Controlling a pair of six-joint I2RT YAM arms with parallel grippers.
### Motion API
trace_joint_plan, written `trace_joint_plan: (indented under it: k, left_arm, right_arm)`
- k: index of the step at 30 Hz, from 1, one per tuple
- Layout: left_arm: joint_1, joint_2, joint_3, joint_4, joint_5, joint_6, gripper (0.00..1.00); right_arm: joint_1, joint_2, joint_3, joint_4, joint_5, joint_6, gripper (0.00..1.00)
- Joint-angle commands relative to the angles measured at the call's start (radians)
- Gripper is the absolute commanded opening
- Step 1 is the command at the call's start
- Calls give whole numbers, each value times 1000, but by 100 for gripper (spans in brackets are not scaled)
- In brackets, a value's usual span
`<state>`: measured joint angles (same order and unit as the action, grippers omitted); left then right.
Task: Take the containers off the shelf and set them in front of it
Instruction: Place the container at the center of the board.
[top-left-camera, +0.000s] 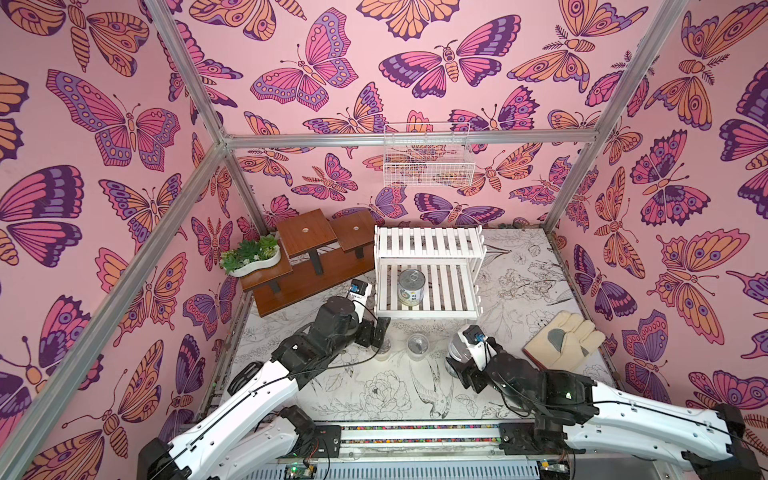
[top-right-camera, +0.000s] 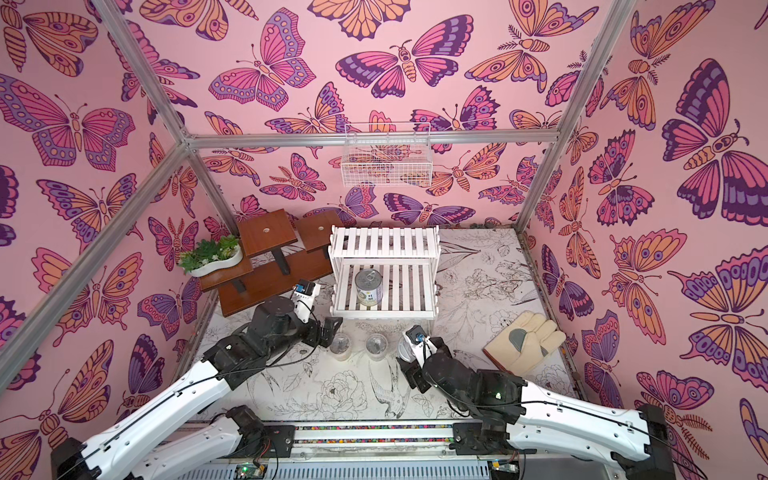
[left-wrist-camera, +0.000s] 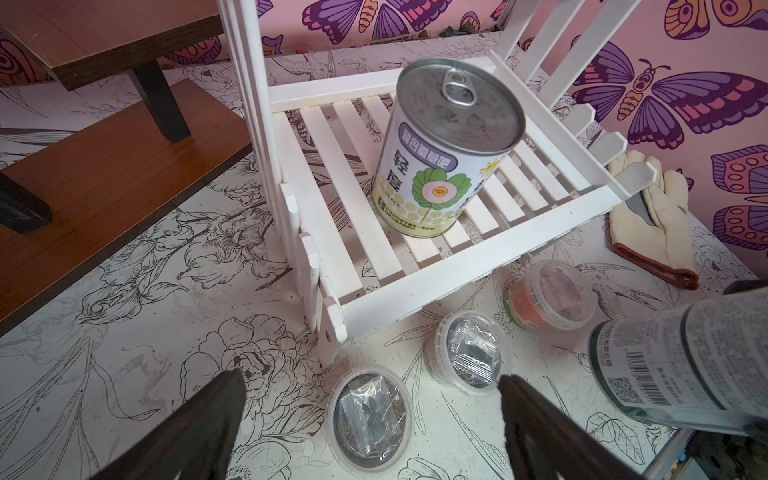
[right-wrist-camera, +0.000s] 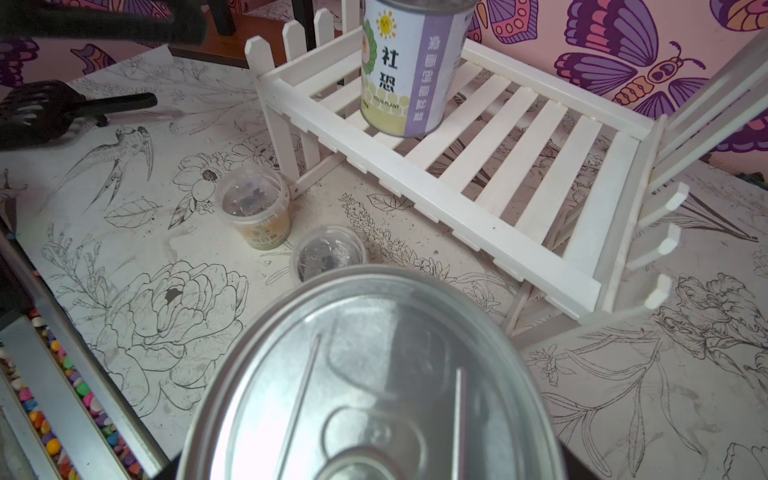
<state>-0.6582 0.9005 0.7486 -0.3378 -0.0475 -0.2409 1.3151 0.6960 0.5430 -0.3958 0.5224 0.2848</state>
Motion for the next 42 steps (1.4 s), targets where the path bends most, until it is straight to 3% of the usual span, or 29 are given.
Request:
trace_joint_plan:
  k: [1,19,38,42]
  left_arm:
    - [6,4,19,2,11,5,100]
    - [7,10,20,3,14,8,100]
    - [7,12,19,2,14,5,100]
    - [7,8,17,2,14,5,100]
  right_arm:
    - [32,-19,-35,62,93,78,69]
    - [150,-23,-224,141,306,284,68]
    - [154,30,-282,138,337,411,72]
    - [155,49,-283,140,337,421,78]
